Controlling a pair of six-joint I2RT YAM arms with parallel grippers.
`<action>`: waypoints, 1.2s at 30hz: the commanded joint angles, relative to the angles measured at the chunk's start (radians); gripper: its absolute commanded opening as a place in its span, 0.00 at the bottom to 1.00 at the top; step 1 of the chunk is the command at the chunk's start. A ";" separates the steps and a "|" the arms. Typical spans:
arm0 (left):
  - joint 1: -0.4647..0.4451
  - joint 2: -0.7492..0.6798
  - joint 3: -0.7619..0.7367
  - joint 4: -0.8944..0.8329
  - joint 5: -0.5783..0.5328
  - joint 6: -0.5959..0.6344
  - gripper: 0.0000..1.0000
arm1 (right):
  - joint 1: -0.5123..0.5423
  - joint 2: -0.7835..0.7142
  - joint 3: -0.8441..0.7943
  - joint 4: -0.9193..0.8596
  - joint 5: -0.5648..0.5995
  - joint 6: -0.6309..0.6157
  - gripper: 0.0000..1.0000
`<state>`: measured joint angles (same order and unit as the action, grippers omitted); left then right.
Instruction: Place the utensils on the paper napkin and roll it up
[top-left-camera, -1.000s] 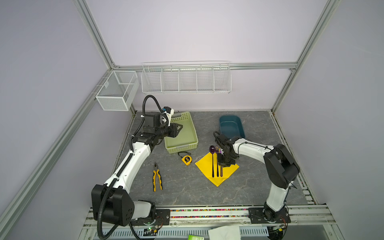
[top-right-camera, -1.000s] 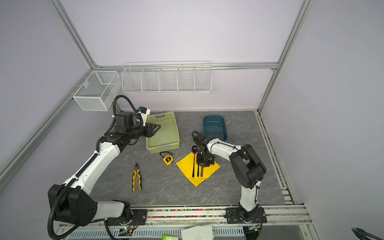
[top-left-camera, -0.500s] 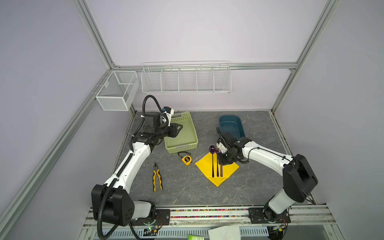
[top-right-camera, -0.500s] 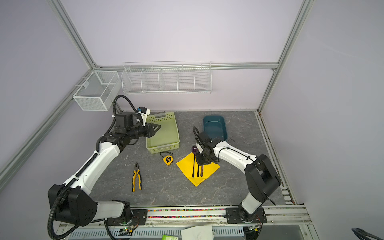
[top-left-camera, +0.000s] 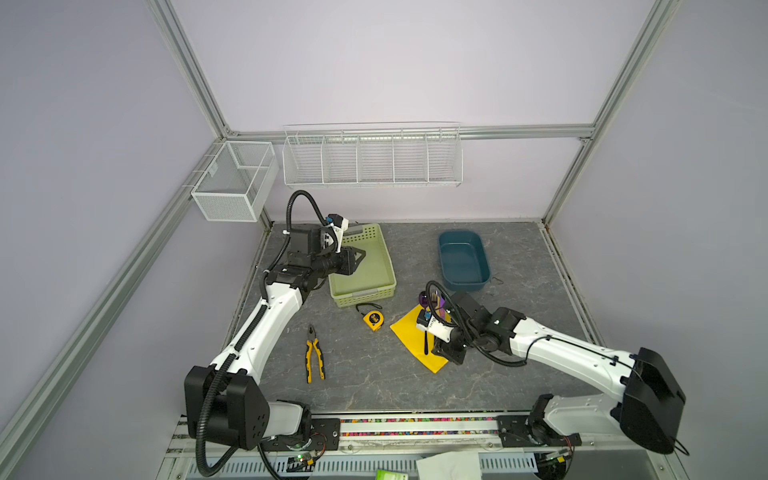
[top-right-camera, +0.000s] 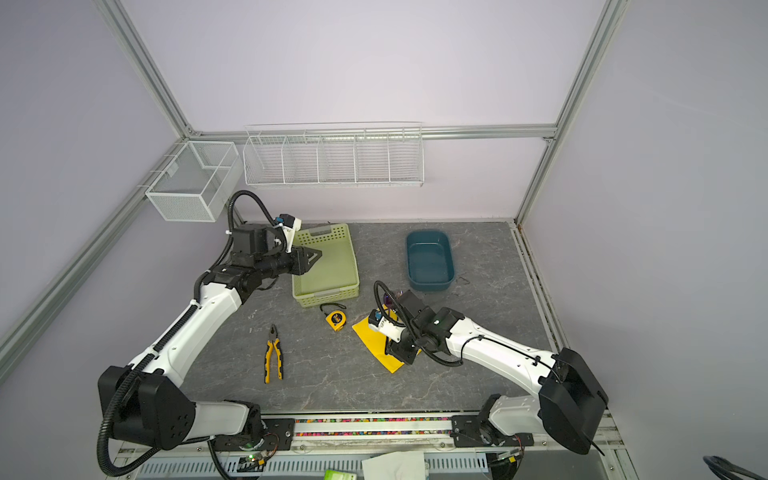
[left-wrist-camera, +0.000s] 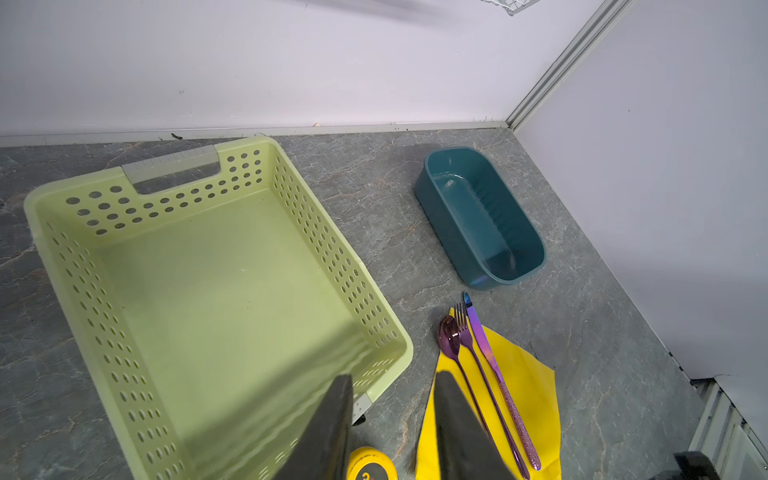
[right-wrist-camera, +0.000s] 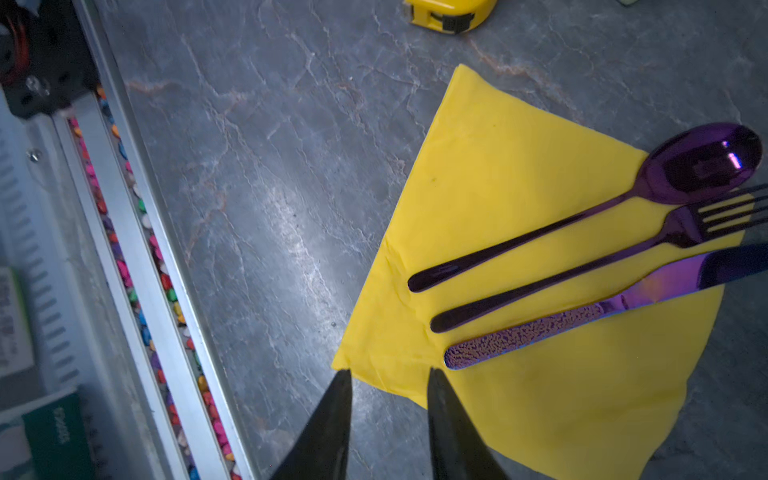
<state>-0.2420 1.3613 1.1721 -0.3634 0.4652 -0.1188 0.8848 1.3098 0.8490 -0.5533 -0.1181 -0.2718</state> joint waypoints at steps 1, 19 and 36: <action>0.007 0.012 -0.013 0.016 -0.008 0.008 0.34 | 0.070 -0.024 -0.071 0.044 0.109 -0.164 0.38; 0.007 0.021 -0.014 0.028 0.010 -0.005 0.34 | 0.243 0.130 -0.152 0.188 0.288 -0.205 0.50; 0.007 0.013 -0.014 0.021 -0.005 0.004 0.34 | 0.256 0.094 -0.135 0.168 0.355 -0.204 0.34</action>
<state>-0.2420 1.3746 1.1667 -0.3489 0.4648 -0.1223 1.1351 1.4322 0.7094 -0.3542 0.2424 -0.4587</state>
